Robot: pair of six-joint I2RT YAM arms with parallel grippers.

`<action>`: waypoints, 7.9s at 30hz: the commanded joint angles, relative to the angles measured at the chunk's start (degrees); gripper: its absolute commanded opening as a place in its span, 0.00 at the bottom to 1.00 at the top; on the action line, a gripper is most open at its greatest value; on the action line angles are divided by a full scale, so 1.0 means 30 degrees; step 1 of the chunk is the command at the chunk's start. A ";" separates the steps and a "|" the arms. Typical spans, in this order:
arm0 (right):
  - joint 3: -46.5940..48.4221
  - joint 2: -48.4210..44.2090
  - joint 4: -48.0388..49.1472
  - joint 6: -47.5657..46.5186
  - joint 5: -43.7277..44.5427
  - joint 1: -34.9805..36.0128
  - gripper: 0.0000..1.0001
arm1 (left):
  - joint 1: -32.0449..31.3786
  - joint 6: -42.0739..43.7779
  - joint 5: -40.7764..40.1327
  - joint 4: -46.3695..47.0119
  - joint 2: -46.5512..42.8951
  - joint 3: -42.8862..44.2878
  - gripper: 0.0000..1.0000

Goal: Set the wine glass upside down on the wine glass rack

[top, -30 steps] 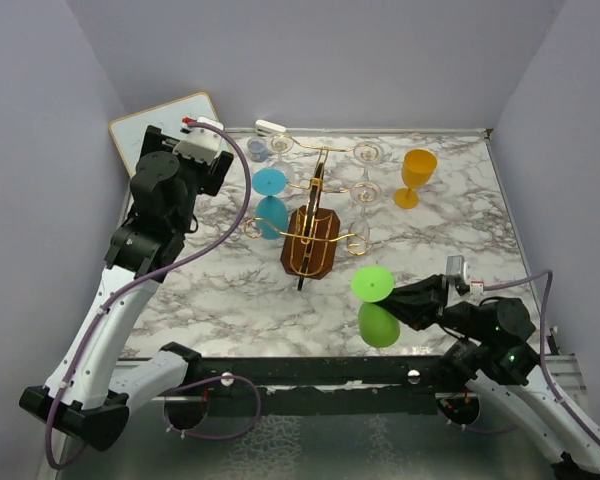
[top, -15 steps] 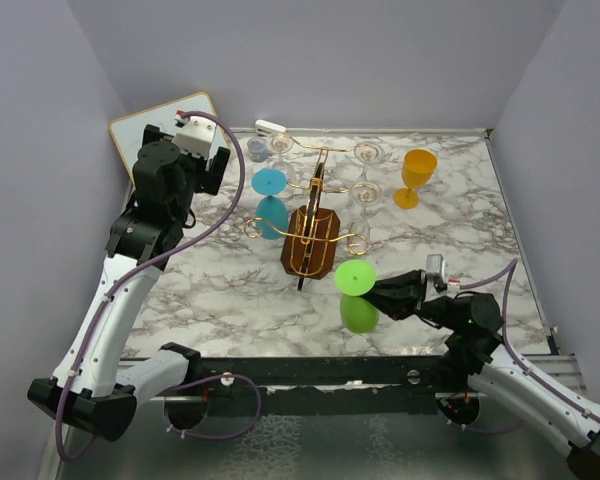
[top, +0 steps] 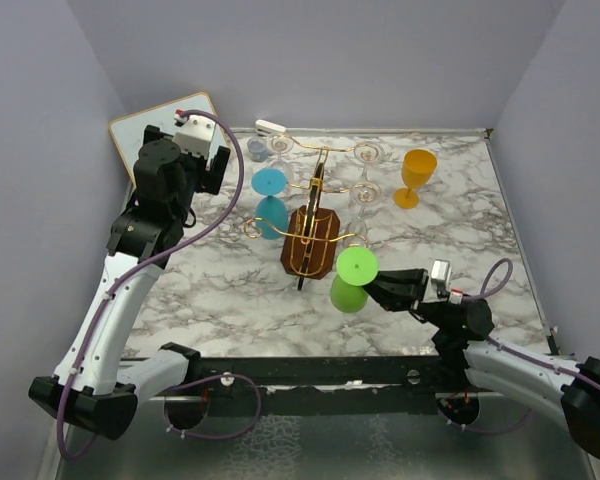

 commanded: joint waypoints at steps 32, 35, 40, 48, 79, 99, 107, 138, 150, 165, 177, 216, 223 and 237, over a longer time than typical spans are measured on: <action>0.0704 0.7403 0.8979 -0.0870 0.0785 0.0713 0.01 | 0.0130 0.0312 0.0164 0.0940 0.0620 -0.0093 0.98; 0.0307 0.7097 0.8029 -0.0624 0.0167 0.0793 0.01 | 0.0130 0.0213 0.0199 0.0971 0.0454 -0.0361 0.98; 0.0199 0.6288 0.6752 -0.0737 -0.0421 0.0811 0.01 | 0.0127 0.0071 0.0215 0.0931 0.0291 -0.0674 0.98; 0.0282 0.5371 0.6759 -0.0670 -0.0113 0.0890 0.01 | 0.0133 0.0017 0.0248 0.0765 0.0171 -0.0721 0.98; 0.1408 0.8243 0.9857 -0.2448 0.4899 0.0889 0.01 | 0.0133 0.0449 0.0527 0.1031 0.0635 -0.0205 0.97; 0.0505 0.5992 0.8625 -0.3779 0.7831 0.0882 0.01 | 0.0134 0.0678 0.0718 0.1128 0.0736 -0.0006 0.97; -0.0379 0.3179 0.5914 -0.3952 0.7234 0.0891 0.01 | 0.0111 0.0525 0.0865 0.1119 0.0669 -0.0155 0.97; 0.0196 0.1839 0.0114 -0.3682 0.4991 0.0873 0.33 | 0.0132 -0.0967 0.0806 0.0785 -0.0121 -0.0975 0.97; 0.0163 -0.2373 -0.7187 -0.3224 0.6075 0.0878 0.80 | 0.0130 -0.1482 0.0918 0.1355 -0.0652 -0.1787 0.97; 0.0657 -0.8270 -1.5162 -0.1147 1.3744 0.0878 0.86 | 0.0113 -0.2043 0.1513 0.1168 -0.1917 -0.2875 0.96; 0.5046 -0.5405 -2.1250 0.3609 2.4051 0.0875 0.99 | 0.0458 -0.2544 0.2136 0.0692 -0.2475 -0.3106 0.97; 2.7323 1.9399 -3.1324 0.4150 1.4026 -1.2716 0.61 | 0.2047 -0.0723 0.5632 -0.5532 -0.0630 0.0428 0.99; 2.6771 2.0589 -3.0264 0.3902 1.2957 -1.2701 0.45 | 0.2633 -0.0807 0.6140 -0.5734 -0.0275 0.0524 0.99; 2.3784 1.4371 -2.9599 0.3020 1.5204 -1.2702 0.01 | 0.2917 -0.0707 0.6935 -0.7216 0.0678 0.3341 0.97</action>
